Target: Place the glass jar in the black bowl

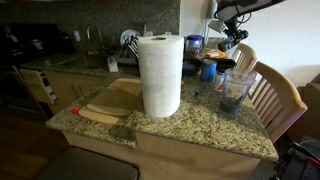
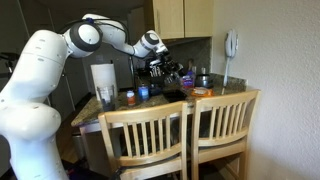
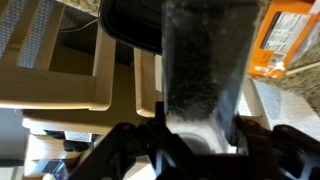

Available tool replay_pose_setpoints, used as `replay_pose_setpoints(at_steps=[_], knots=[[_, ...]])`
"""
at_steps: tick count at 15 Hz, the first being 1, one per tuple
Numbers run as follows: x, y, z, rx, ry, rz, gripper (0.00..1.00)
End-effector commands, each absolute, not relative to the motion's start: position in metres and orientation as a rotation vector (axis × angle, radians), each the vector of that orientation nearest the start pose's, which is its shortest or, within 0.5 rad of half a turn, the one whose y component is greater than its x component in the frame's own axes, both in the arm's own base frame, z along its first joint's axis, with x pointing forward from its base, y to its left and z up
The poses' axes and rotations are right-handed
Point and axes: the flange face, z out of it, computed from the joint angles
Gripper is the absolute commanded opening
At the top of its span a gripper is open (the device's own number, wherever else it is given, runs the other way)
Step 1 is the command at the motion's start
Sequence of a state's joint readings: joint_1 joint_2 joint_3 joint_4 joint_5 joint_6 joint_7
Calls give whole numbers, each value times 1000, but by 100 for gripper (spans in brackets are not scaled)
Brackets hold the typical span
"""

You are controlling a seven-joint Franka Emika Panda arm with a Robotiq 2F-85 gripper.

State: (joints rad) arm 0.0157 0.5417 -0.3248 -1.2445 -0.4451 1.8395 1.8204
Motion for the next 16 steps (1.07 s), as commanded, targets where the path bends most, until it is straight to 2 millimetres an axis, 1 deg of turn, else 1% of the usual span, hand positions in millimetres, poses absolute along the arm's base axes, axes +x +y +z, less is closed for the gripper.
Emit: replay_pose_setpoints(at_steps=[1,2,3,5,7,10,12,14,15,16], knots=[[687,-213,453,-1724,3011,-760,31],[690,-211,444,-1709,3017,-758,31],[692,-207,438,-1696,3013,-759,78],[697,-197,429,-1693,3027,-773,87],[701,-185,426,-1692,3019,-789,99],[706,-167,430,-1697,2993,-816,100],[708,-157,432,-1695,2982,-834,100],[709,-150,439,-1673,2966,-865,100],[709,-147,449,-1650,2951,-896,100],[708,-142,464,-1628,2908,-953,100]])
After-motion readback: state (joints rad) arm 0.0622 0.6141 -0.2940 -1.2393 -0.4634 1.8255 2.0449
